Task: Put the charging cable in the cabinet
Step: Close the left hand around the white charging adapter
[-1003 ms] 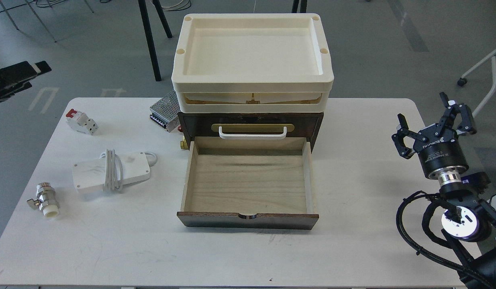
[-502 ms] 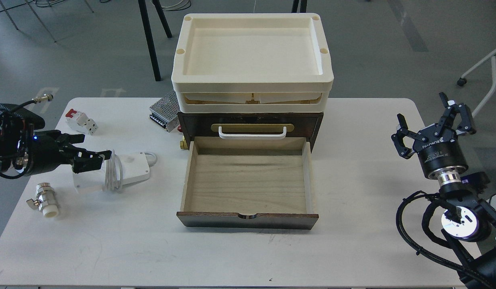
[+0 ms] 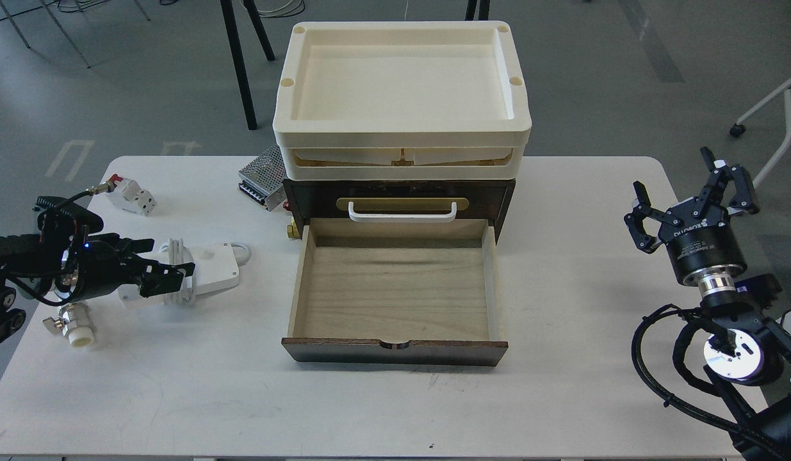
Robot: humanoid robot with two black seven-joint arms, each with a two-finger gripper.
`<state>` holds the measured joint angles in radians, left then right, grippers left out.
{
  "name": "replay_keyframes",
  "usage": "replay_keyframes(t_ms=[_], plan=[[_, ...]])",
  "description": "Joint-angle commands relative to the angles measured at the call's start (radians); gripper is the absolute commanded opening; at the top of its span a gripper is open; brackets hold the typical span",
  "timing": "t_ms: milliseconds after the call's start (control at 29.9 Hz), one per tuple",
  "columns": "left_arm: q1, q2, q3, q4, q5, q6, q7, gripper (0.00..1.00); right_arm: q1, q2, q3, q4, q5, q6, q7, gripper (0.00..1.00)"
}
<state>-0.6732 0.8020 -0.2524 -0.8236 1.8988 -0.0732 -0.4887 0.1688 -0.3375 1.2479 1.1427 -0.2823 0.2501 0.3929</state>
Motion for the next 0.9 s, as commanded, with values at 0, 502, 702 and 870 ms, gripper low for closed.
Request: replay_keyframes(t_ms=[0, 502, 702, 870], plan=[[0.015, -0.020, -0.001, 0.037, -0.001, 0.018, 0.000, 0.98, 0.000, 0.000, -0.001, 0.000, 0.000, 0.000, 0.000, 1.00], [0.040, -0.106, 0.013, 0.164, -0.052, 0.059, 0.000, 0.74, 0.000, 0.000, 0.001, 0.000, 0.000, 0.000, 0.000, 0.99], [0.043, -0.104, 0.027, 0.164, -0.047, 0.102, 0.000, 0.39, 0.000, 0.000, 0.001, 0.000, 0.000, 0.000, 0.001, 1.00], [0.044, -0.101, 0.065, 0.164, -0.046, 0.121, 0.000, 0.04, 0.000, 0.000, 0.001, 0.000, 0.000, 0.000, 0.001, 1.00]])
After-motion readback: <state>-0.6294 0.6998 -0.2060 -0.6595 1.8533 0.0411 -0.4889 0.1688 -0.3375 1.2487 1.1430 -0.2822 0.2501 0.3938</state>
